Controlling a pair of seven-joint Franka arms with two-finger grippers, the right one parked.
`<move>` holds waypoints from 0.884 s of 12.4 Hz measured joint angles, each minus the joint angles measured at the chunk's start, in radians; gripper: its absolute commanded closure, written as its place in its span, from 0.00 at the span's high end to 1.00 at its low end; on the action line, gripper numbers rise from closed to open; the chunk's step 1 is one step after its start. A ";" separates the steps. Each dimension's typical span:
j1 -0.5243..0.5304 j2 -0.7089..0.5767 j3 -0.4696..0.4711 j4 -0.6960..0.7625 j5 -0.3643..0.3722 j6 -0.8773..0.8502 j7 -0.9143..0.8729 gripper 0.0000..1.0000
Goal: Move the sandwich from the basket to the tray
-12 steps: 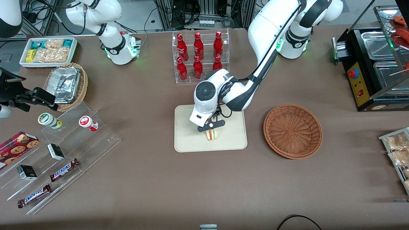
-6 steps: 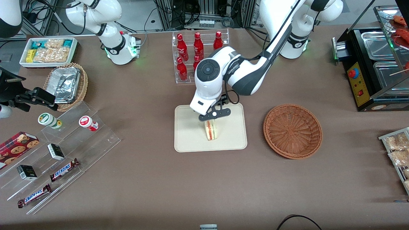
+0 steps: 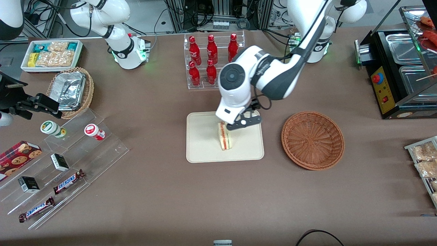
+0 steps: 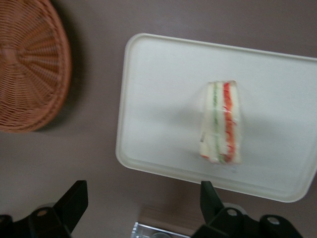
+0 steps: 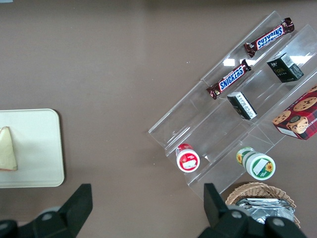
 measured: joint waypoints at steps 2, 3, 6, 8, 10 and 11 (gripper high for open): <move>0.056 -0.043 0.006 -0.043 0.001 -0.023 0.093 1.00; 0.086 -0.072 0.008 -0.081 0.002 -0.024 0.147 1.00; 0.193 -0.187 0.012 -0.200 0.003 -0.027 0.329 1.00; 0.263 -0.261 0.013 -0.252 0.003 -0.065 0.445 1.00; 0.339 -0.311 0.011 -0.266 0.003 -0.136 0.575 1.00; 0.381 -0.330 0.010 -0.266 0.003 -0.171 0.648 1.00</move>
